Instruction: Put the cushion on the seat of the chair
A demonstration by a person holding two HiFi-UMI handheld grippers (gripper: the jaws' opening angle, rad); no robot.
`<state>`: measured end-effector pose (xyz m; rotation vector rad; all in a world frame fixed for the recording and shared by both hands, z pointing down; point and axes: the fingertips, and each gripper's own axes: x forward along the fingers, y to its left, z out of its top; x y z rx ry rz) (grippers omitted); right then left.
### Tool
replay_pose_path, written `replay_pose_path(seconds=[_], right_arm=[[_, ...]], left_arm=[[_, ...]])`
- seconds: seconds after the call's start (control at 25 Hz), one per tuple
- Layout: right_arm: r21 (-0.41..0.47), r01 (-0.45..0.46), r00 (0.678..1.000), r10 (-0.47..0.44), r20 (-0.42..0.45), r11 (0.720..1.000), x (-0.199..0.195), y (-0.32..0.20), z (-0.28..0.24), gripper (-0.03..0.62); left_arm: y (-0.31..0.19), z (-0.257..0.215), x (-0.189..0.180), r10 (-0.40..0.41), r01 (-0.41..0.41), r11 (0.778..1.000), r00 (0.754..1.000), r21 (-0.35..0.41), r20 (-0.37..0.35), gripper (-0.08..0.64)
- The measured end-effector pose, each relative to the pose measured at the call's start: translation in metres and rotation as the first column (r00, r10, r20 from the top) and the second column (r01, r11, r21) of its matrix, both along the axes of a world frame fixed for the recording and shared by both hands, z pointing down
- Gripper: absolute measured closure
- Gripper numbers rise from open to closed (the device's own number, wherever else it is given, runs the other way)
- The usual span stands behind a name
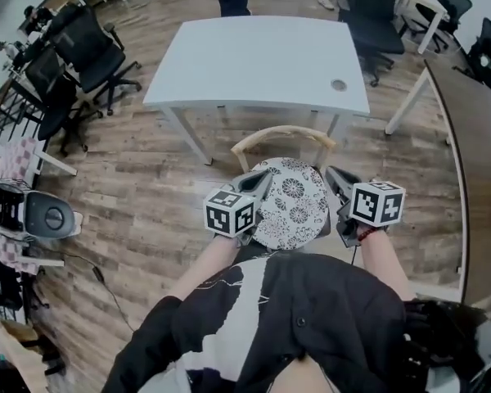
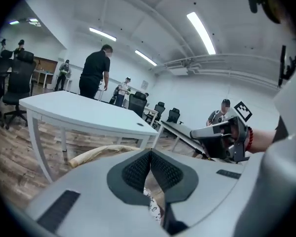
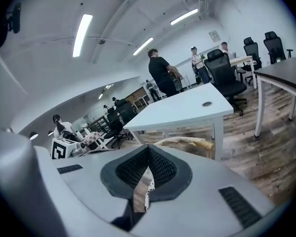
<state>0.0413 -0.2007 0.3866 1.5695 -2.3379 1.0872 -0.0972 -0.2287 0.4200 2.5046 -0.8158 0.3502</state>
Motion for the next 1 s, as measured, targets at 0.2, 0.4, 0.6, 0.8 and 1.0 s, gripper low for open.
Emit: replay_pose_path(seconds=[0.2, 0.4, 0.6, 0.8, 1.0], right_arm=[[0.136, 0.045, 0.999, -0.044, -0.009, 0.990, 0.029, 0.022, -0.053, 0.577], [0.243, 0.112, 0.994, -0.110, -0.020, 0.964, 0.044, 0.051, -0.096, 0.577], [0.302, 0.166, 0.985, -0.147, -0.085, 0.939, 0.060, 0.084, -0.109, 0.577], [0.311, 0.184, 0.983, -0.167, -0.081, 0.933, 0.071, 0.107, -0.113, 0.577], [0.300, 0.210, 0.978, -0.196, -0.074, 0.931, 0.074, 0.132, -0.106, 0.577]], left_arm=[[0.027, -0.053, 0.033, -0.047, 0.054, 0.996, 0.994, 0.070, -0.096, 0.545], [0.057, -0.096, 0.064, -0.068, 0.089, 0.989, 0.982, 0.115, -0.175, 0.545], [0.092, -0.115, 0.086, -0.092, 0.124, 0.981, 0.976, 0.150, -0.199, 0.545], [0.125, -0.125, 0.094, -0.106, 0.139, 0.979, 0.972, 0.151, -0.211, 0.545], [0.157, -0.118, 0.099, -0.120, 0.148, 0.978, 0.975, 0.145, -0.188, 0.545]])
